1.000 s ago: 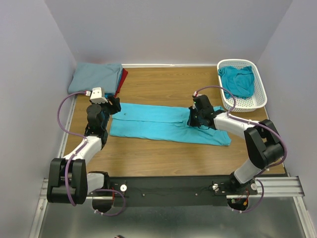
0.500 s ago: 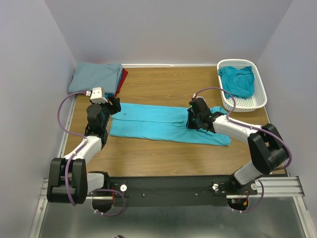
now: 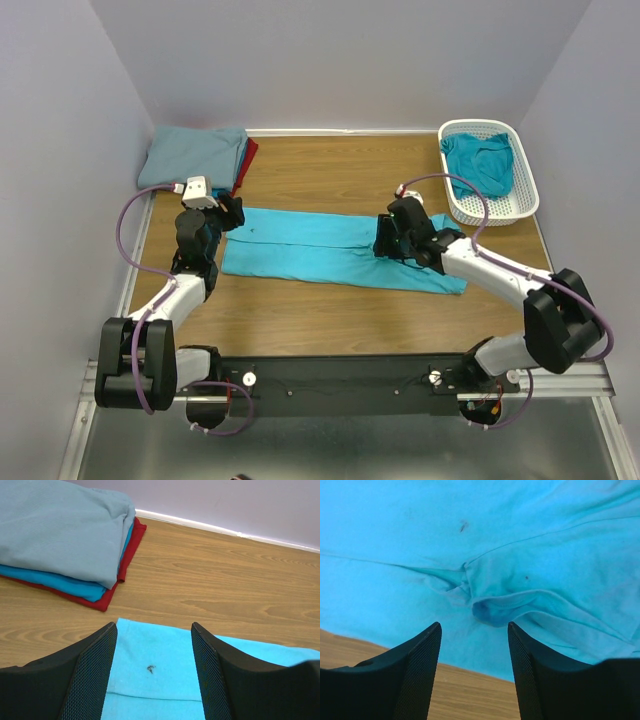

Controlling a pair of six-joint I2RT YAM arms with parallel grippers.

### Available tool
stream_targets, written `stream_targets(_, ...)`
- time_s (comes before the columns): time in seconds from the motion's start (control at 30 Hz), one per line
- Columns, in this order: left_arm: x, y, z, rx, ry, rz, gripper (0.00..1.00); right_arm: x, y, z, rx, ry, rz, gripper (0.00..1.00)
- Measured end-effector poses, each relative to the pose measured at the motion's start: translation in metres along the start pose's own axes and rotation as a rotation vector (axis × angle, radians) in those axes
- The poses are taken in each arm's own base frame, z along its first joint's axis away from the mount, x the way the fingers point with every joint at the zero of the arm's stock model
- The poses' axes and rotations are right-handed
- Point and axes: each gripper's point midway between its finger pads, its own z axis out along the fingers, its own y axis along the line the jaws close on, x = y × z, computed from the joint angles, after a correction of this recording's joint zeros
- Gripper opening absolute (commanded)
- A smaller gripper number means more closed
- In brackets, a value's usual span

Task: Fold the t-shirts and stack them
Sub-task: Fold the tshirt

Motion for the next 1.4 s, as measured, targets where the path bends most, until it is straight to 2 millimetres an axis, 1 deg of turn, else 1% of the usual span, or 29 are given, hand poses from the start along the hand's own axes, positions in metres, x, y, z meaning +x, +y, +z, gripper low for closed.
stream_targets(0.13, 0.0, 0.0, 0.0, 0.0, 0.0, 0.0, 0.69, -0.014, -0.01, 0.003, 0.069, -0.039, -0.038, 0.66)
stream_targets(0.17, 0.0, 0.0, 0.0, 0.0, 0.0, 0.0, 0.69, -0.021, -0.01, 0.006, 0.085, -0.05, -0.047, 0.66)
stream_targets(0.2, 0.0, 0.0, 0.0, 0.001, 0.0, 0.001, 0.69, -0.028, -0.012, 0.011, 0.104, -0.06, -0.06, 0.66)
stream_targets(0.3, -0.001, 0.0, 0.001, 0.001, -0.001, 0.002, 0.69, -0.037, -0.018, 0.033, 0.141, -0.056, -0.086, 0.66)
stream_targets(0.4, -0.002, -0.001, 0.001, 0.002, -0.003, 0.003, 0.69, -0.032, -0.03, 0.047, 0.175, -0.027, -0.091, 0.66)
stream_targets(0.47, -0.003, -0.001, 0.002, 0.004, -0.005, 0.003, 0.69, -0.029, -0.036, 0.052, 0.191, -0.011, -0.089, 0.66)
stream_targets(0.63, -0.003, -0.002, 0.002, 0.009, -0.003, 0.004, 0.69, -0.019, -0.041, 0.056, 0.198, 0.005, -0.084, 0.66)
stream_targets(0.8, -0.002, -0.002, 0.002, 0.011, -0.002, 0.003, 0.69, 0.005, -0.047, 0.049, 0.181, 0.05, -0.061, 0.65)
stream_targets(0.97, -0.002, -0.002, 0.002, 0.011, -0.001, 0.003, 0.69, 0.015, -0.044, 0.036, 0.147, 0.071, -0.023, 0.64)
stream_targets(1.2, -0.002, -0.002, 0.002, 0.011, -0.001, 0.003, 0.69, 0.022, -0.034, 0.019, 0.083, 0.091, 0.025, 0.64)
stream_targets(1.3, -0.002, -0.002, 0.002, 0.011, -0.001, 0.003, 0.69, 0.026, -0.029, 0.015, 0.053, 0.106, 0.035, 0.63)
stream_targets(1.4, -0.002, -0.002, 0.002, 0.011, -0.001, 0.003, 0.69, 0.034, -0.025, 0.014, 0.022, 0.136, 0.039, 0.64)
